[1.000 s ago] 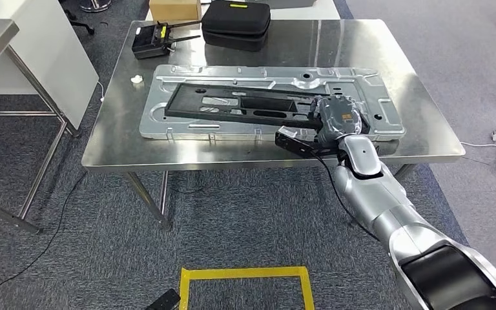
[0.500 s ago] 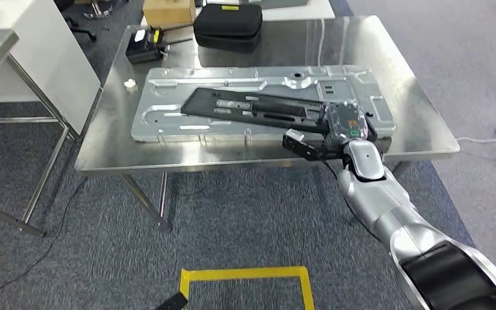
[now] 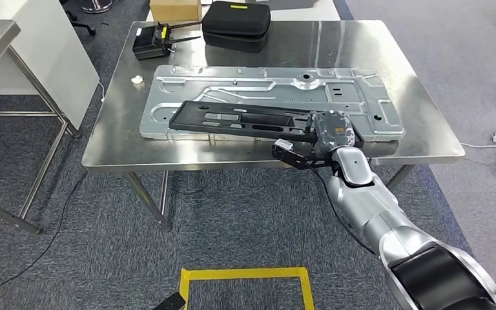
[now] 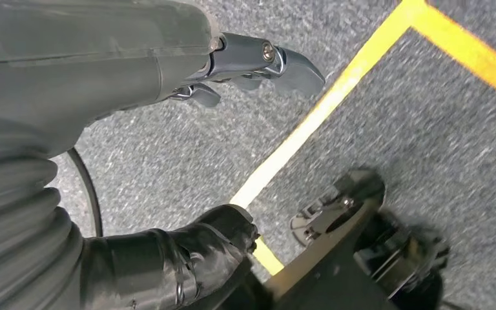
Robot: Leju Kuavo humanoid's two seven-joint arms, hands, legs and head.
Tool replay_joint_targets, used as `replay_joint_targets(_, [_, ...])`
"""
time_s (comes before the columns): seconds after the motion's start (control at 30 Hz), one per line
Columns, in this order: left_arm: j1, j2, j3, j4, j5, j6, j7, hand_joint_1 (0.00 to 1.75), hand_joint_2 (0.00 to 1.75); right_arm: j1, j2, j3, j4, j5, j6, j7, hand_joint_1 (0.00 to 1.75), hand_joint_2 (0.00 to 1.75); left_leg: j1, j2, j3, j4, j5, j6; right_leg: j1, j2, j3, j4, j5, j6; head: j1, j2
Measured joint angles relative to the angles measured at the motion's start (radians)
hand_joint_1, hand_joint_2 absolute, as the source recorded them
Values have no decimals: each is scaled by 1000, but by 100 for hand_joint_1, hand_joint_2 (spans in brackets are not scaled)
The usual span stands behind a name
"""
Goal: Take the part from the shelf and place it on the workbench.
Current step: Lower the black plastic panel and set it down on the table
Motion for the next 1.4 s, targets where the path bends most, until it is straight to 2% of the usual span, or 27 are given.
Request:
replay_joint_targets(0.07, [1,-1,0,0,0,0,0,0,175,6,2,0,3,0,-1,0,175,175,-1,0,0,0,-1,3,-2,0,-60,129,-54,6,0,0])
replay_joint_targets(0.1, [2,-1,0,0,0,0,0,0,175,10,2,0,4,0,-2,0,175,175,-1,0,0,1,-2,4,-2,0,-78,166,-60,7,0,0])
replay_joint_targets(0.13, [3,-1,0,0,0,0,0,0,175,14,3,0,6,1,-2,1,175,175,-1,-1,1,1,-2,4,-2,-1,-80,165,-47,7,0,0])
replay_joint_targets(0.17, [3,-1,0,0,0,0,0,0,175,16,3,0,7,1,-3,1,175,175,-1,-2,2,2,-4,3,-2,-1,-61,123,-16,4,0,0])
replay_joint_targets(0.23, [3,-1,0,0,0,0,0,0,175,16,3,0,8,2,-4,1,175,175,-2,-3,5,3,-7,0,1,-1,5,-16,50,-5,0,0])
replay_joint_targets(0.3, [3,-2,0,0,0,0,0,0,175,14,4,0,8,2,-7,1,175,175,-5,-2,4,4,-9,-6,8,0,45,-101,72,-14,0,0])
replay_joint_targets(0.4, [2,-3,0,0,0,0,0,0,175,15,5,0,8,2,-10,1,175,175,-5,-1,3,2,-11,-21,9,0,53,-118,71,-24,0,0])
replay_joint_targets(0.47, [2,-3,0,0,0,1,-1,0,175,15,5,0,8,2,-10,1,175,175,-5,0,-13,40,-36,-29,3,-2,62,-129,74,-37,0,0])
replay_joint_targets(0.5, [2,-3,0,0,0,1,-1,0,175,15,6,0,8,2,-10,1,175,175,-3,1,-35,88,-62,-32,1,-3,65,-132,74,-42,-1,0])
replay_joint_targets(0.57, [3,-3,0,0,-1,1,-1,0,175,17,7,0,8,2,-11,1,175,175,-2,1,-102,222,-117,-37,1,-2,66,-131,72,-48,-1,0])
replay_joint_targets(0.6, [4,-3,0,0,-1,1,-1,0,175,20,8,0,8,2,-11,1,175,175,-2,1,-130,271,-128,-40,1,-2,67,-129,70,-49,-1,0])
replay_joint_targets(0.63, [4,-3,0,0,-2,1,-2,0,175,23,8,0,8,2,-11,1,175,175,-1,1,-143,286,-119,-41,1,-1,68,-127,67,-48,-1,0])
replay_joint_targets(0.67, [4,-3,0,0,-2,1,-2,0,175,25,8,0,8,2,-11,1,175,175,0,1,-135,259,-91,-42,1,0,70,-123,63,-46,-1,0])
replay_joint_targets(0.73, [4,-3,0,0,-4,1,-3,0,175,28,8,0,8,2,-10,1,175,175,2,2,-77,131,-23,-40,0,1,73,-113,51,-39,0,0])
replay_joint_targets(0.77, [4,-3,0,0,-5,1,-4,0,175,27,8,0,8,2,-10,2,175,175,2,1,-50,73,-4,-37,1,1,72,-107,45,-33,0,0])
replay_joint_targets(0.83, [4,-3,0,0,-7,1,-5,0,175,27,7,0,8,4,-10,2,175,175,-1,1,-27,23,-4,-27,5,2,71,-103,40,-21,0,0])
replay_joint_targets(0.93, [5,-3,0,0,-8,0,-5,0,175,28,7,-1,8,9,-11,3,175,175,0,0,-14,10,-4,-9,5,3,71,-94,37,-8,0,0])
replay_joint_targets(1.0, [4,-3,0,0,-9,0,-6,0,175,27,7,-2,8,11,-11,2,175,175,3,0,0,4,-7,2,2,2,37,-26,4,-1,1,0])
replay_joint_targets(1.07, [3,-3,0,0,-9,0,-7,0,175,29,8,-3,8,11,-12,2,175,175,2,0,7,3,-13,8,1,1,-35,98,-44,6,2,0])
replay_joint_targets(1.1, [3,-3,0,0,-9,0,-7,0,175,32,8,-3,8,12,-12,2,175,175,1,0,11,3,-17,9,0,1,-68,145,-56,8,2,0])
replay_joint_targets(1.13, [4,-3,0,0,-9,0,-7,0,175,36,8,-3,8,12,-12,2,175,175,1,-1,16,3,-22,10,0,1,-89,165,-52,8,2,0])
replay_joint_targets(1.17, [6,-3,0,0,-10,0,-7,0,175,38,8,-3,8,13,-12,2,175,175,0,-3,23,4,-27,10,0,1,-91,147,-26,5,2,0])
replay_joint_targets(1.23, [8,-4,0,0,-10,0,-8,0,175,40,8,-4,8,15,-12,2,175,175,-1,-5,40,3,-39,8,5,0,-49,22,65,-9,2,0])
replay_joint_targets(1.27, [7,-5,0,0,-10,1,-8,0,175,39,8,-4,8,14,-12,2,175,175,-2,-5,47,2,-44,6,9,0,-27,-39,96,-18,1,0])
replay_joint_targets(1.3, [7,-6,0,1,-10,1,-9,0,175,38,8,-5,8,14,-13,2,175,175,-2,-4,51,0,-48,3,14,0,-8,-85,113,-26,1,0])
replay_joint_targets(1.37, [5,-7,0,1,-10,3,-12,0,175,37,8,-6,8,14,-14,2,175,175,-2,-3,55,-2,-49,-8,21,-1,7,-116,111,-35,0,0])
replay_joint_targets(1.4, [5,-8,-1,1,-10,4,-13,0,175,37,8,-6,8,14,-14,2,175,175,-3,-3,58,-2,-49,-14,20,-2,17,-126,112,-39,1,0])
